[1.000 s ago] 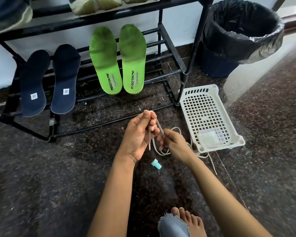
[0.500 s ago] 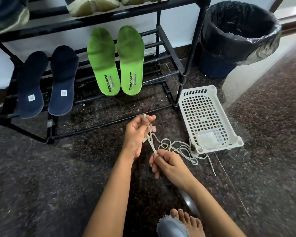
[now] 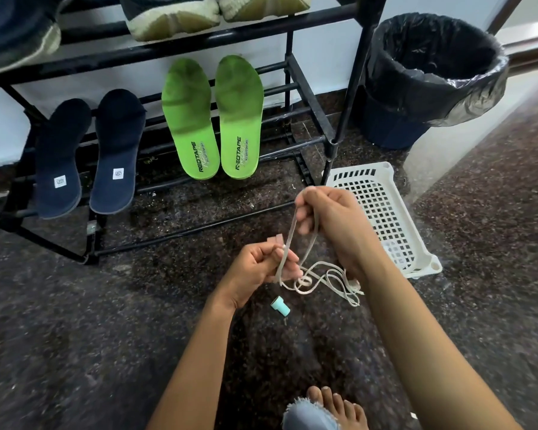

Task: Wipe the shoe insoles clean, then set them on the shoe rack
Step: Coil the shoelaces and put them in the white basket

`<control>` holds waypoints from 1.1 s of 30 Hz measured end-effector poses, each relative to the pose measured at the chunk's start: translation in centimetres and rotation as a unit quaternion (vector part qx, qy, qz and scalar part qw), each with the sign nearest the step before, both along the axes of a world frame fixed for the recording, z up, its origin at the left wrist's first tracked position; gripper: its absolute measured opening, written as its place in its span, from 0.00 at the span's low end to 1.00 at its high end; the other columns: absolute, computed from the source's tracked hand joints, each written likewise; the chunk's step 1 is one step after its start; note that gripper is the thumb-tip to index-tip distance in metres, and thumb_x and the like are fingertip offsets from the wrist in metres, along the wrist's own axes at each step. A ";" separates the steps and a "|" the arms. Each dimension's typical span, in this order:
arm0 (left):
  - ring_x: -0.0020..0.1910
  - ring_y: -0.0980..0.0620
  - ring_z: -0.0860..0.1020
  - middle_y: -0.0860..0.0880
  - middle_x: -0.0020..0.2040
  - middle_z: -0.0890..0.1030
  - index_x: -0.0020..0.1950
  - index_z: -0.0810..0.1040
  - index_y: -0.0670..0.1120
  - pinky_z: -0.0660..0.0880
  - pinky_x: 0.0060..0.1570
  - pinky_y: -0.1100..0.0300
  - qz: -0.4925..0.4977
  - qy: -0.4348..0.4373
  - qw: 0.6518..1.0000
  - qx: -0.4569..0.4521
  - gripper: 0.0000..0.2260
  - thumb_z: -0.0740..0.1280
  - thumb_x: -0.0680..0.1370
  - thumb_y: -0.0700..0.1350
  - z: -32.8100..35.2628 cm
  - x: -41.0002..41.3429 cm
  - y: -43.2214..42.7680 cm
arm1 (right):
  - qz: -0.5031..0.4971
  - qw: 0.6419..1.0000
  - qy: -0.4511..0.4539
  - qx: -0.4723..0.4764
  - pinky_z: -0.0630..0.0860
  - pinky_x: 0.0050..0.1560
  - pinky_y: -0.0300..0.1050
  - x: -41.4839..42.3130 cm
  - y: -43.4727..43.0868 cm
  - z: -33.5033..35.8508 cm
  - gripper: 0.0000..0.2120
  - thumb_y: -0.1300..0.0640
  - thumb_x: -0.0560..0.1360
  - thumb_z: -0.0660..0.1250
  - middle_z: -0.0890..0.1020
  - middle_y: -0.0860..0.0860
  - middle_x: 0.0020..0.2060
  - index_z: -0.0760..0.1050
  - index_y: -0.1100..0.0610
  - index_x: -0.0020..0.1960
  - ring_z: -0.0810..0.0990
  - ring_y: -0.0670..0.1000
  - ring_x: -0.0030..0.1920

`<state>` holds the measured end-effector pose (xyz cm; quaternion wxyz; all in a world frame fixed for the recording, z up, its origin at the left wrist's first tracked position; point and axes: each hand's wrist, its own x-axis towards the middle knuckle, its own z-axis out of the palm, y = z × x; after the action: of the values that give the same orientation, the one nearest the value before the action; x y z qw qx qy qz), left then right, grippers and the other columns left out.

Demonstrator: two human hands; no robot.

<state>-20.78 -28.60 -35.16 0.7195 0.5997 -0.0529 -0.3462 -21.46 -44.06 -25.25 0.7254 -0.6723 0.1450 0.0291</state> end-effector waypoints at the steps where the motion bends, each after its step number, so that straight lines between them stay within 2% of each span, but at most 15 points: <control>1: 0.45 0.40 0.84 0.44 0.39 0.83 0.46 0.80 0.39 0.80 0.52 0.49 -0.009 0.003 1.000 0.004 0.12 0.63 0.77 0.47 0.0 -0.3 0.1 | -0.019 1.000 0.007 0.013 0.71 0.28 0.35 0.6 -0.2 0.2 0.12 0.63 0.79 0.56 0.77 0.51 0.28 0.75 0.61 0.40 0.72 0.47 0.25; 6: 0.49 0.36 0.83 0.38 0.43 0.84 0.45 0.83 0.42 0.78 0.56 0.44 0.013 0.012 1.000 -0.004 0.12 0.64 0.80 0.47 -0.7 -1.5 0.8 | -0.121 0.977 0.064 0.163 0.77 0.37 0.38 2.9 -1.2 1.0 0.11 0.62 0.79 0.57 0.77 0.46 0.26 0.75 0.57 0.42 0.72 0.41 0.24; 10: 0.52 0.40 0.83 0.40 0.45 0.85 0.44 0.83 0.42 0.78 0.54 0.55 -0.018 -0.039 0.998 0.034 0.10 0.65 0.79 0.45 -0.7 -2.5 1.1 | -0.139 0.977 0.044 0.158 0.78 0.38 0.39 4.1 -1.1 2.2 0.11 0.63 0.79 0.57 0.77 0.47 0.26 0.75 0.58 0.41 0.73 0.41 0.23; 12: 0.52 0.40 0.83 0.39 0.42 0.83 0.42 0.80 0.39 0.78 0.55 0.55 -0.012 -0.027 0.999 0.037 0.11 0.64 0.78 0.44 -1.1 -2.8 1.5 | -0.130 0.981 0.018 0.140 0.77 0.36 0.40 4.4 -1.3 2.5 0.11 0.63 0.79 0.57 0.77 0.49 0.27 0.74 0.59 0.40 0.73 0.43 0.24; 14: 0.51 0.38 0.83 0.41 0.38 0.80 0.40 0.79 0.40 0.79 0.55 0.50 0.031 0.031 0.999 0.004 0.11 0.63 0.78 0.44 -1.4 -3.0 2.1 | -0.081 0.996 0.017 0.019 0.78 0.36 0.43 4.3 -1.4 2.2 0.12 0.59 0.80 0.57 0.79 0.51 0.30 0.75 0.61 0.41 0.76 0.48 0.27; 15: 0.50 0.37 0.83 0.43 0.36 0.80 0.38 0.79 0.42 0.79 0.54 0.47 0.048 0.057 0.997 -0.014 0.12 0.64 0.78 0.45 -1.5 -3.0 2.4 | -0.034 0.991 0.035 -0.121 0.78 0.38 0.45 4.1 -1.6 1.5 0.14 0.56 0.80 0.58 0.81 0.52 0.33 0.76 0.62 0.42 0.78 0.51 0.29; 17: 0.48 0.38 0.83 0.44 0.35 0.79 0.36 0.80 0.44 0.78 0.53 0.41 0.057 0.090 0.993 -0.048 0.12 0.68 0.77 0.49 -1.6 -2.9 2.9 | 0.039 0.901 0.059 -0.428 0.77 0.46 0.42 2.9 -1.9 -0.6 0.12 0.54 0.79 0.60 0.82 0.53 0.44 0.77 0.61 0.52 0.80 0.51 0.40; 18: 0.48 0.38 0.83 0.44 0.35 0.79 0.36 0.80 0.44 0.78 0.53 0.39 0.051 0.096 0.992 -0.064 0.12 0.71 0.74 0.51 -1.5 -2.9 3.1 | 0.045 0.864 0.030 -0.500 0.74 0.54 0.39 1.9 -1.9 -1.5 0.11 0.58 0.78 0.61 0.80 0.53 0.53 0.76 0.60 0.58 0.78 0.48 0.49; 19: 0.47 0.38 0.83 0.44 0.35 0.79 0.36 0.79 0.44 0.78 0.52 0.38 0.042 0.099 0.991 -0.080 0.14 0.75 0.72 0.53 -1.2 -2.7 3.1 | 0.058 0.861 -0.026 -0.505 0.69 0.63 0.37 0.8 -1.8 -2.3 0.16 0.64 0.76 0.62 0.76 0.51 0.60 0.73 0.58 0.63 0.74 0.45 0.57; 21: 0.47 0.37 0.83 0.43 0.36 0.79 0.37 0.79 0.44 0.78 0.50 0.38 0.018 0.104 0.989 -0.099 0.16 0.77 0.69 0.55 -0.3 -2.3 3.1 | 0.121 0.893 -0.136 -0.412 0.61 0.70 0.36 -1.4 -1.4 -3.7 0.29 0.74 0.70 0.59 0.71 0.48 0.67 0.70 0.55 0.67 0.65 0.39 0.67; 24: 0.46 0.39 0.84 0.42 0.38 0.81 0.37 0.80 0.44 0.80 0.47 0.40 -0.006 0.101 0.990 -0.101 0.11 0.72 0.74 0.51 1.3 -2.0 2.7 | 0.229 0.919 -0.147 -0.284 0.58 0.70 0.34 -3.4 -0.6 -5.9 0.36 0.78 0.67 0.56 0.69 0.45 0.70 0.68 0.53 0.70 0.58 0.40 0.73; 26: 0.44 0.40 0.84 0.40 0.39 0.82 0.38 0.80 0.44 0.81 0.45 0.41 -0.014 0.097 0.991 -0.089 0.11 0.65 0.76 0.48 2.1 -1.7 2.4 | 0.256 0.929 -0.129 -0.236 0.60 0.70 0.37 -3.7 0.0 -6.9 0.33 0.76 0.70 0.59 0.72 0.44 0.67 0.69 0.52 0.69 0.59 0.40 0.73; 28: 0.44 0.41 0.85 0.40 0.42 0.83 0.39 0.80 0.45 0.81 0.43 0.42 -0.019 0.090 0.993 -0.080 0.12 0.64 0.78 0.48 2.7 -1.3 2.5 | 0.243 0.947 -0.123 -0.172 0.63 0.70 0.42 -3.6 0.4 -7.4 0.26 0.72 0.73 0.64 0.76 0.46 0.63 0.71 0.54 0.67 0.67 0.43 0.69; 30: 0.43 0.42 0.85 0.39 0.45 0.83 0.39 0.81 0.45 0.82 0.39 0.44 -0.018 0.085 0.993 -0.075 0.12 0.63 0.79 0.48 3.2 -1.0 2.6 | 0.226 0.959 -0.121 -0.122 0.70 0.64 0.45 -3.4 0.5 -7.9 0.20 0.71 0.73 0.65 0.80 0.50 0.56 0.75 0.57 0.62 0.76 0.47 0.61; 33: 0.44 0.43 0.85 0.40 0.46 0.84 0.38 0.81 0.46 0.83 0.38 0.46 -0.005 0.077 0.993 -0.090 0.12 0.63 0.78 0.47 3.8 -0.6 2.4 | 0.205 0.971 -0.092 -0.082 0.75 0.51 0.44 -3.2 1.0 -9.1 0.16 0.70 0.71 0.61 0.82 0.54 0.45 0.78 0.60 0.55 0.79 0.48 0.48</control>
<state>-21.40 -26.23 -31.39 0.7710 0.5036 -0.0306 -0.3887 -24.69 -43.08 -34.37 0.6563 -0.7449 -0.0610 0.1034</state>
